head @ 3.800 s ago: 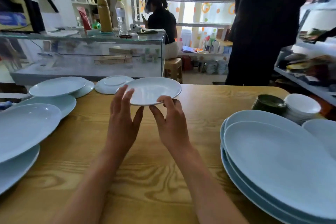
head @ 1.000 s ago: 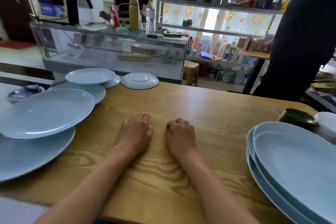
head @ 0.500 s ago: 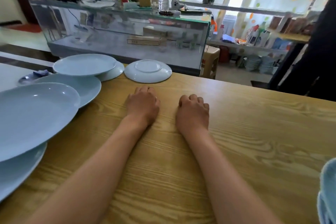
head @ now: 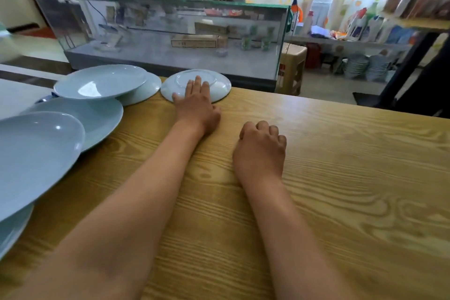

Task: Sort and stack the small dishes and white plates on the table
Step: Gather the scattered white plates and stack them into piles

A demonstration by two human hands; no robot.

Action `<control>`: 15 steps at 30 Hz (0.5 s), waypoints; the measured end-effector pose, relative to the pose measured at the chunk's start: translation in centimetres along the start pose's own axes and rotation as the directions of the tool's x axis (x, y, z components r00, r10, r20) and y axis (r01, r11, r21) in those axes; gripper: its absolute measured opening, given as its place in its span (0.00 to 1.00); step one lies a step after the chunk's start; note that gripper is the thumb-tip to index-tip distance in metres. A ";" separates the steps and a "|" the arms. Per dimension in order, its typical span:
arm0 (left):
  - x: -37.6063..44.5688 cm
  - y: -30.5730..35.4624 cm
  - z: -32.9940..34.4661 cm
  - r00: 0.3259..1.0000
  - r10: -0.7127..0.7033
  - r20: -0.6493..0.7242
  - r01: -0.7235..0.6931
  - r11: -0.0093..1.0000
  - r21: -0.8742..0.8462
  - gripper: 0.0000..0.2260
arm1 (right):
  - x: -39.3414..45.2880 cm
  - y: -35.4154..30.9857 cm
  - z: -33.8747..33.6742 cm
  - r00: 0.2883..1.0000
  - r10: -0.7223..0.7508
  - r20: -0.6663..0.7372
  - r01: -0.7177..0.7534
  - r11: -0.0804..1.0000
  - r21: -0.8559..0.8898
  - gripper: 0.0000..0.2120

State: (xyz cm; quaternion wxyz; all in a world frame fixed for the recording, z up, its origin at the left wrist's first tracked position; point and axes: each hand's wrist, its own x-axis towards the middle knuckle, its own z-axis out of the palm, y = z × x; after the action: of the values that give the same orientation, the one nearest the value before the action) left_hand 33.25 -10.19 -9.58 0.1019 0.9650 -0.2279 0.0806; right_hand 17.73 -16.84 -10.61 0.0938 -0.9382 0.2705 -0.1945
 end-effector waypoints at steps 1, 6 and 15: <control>0.1 0.1 0.1 0.999 -0.014 0.037 0.014 1.000 -0.001 0.31 | 0.0 0.1 0.0 1.000 0.010 0.000 -0.010 1.000 0.003 0.12; -0.3 -0.3 -0.2 0.998 -0.044 0.041 0.044 0.999 0.000 0.31 | 0.0 -0.1 -0.2 0.998 0.053 -0.017 -0.053 0.998 0.024 0.10; -8.8 -0.5 -2.3 0.998 0.043 -0.053 -0.045 0.998 -0.031 0.26 | -1.3 0.0 -1.7 0.994 0.110 -0.018 -0.109 0.992 0.058 0.12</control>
State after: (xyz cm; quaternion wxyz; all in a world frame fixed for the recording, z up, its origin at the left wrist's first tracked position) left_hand 25.42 -5.49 -9.23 0.1215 0.9555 -0.2478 0.1045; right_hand 16.04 -16.28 -9.53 0.1283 -0.9168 0.3167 -0.2066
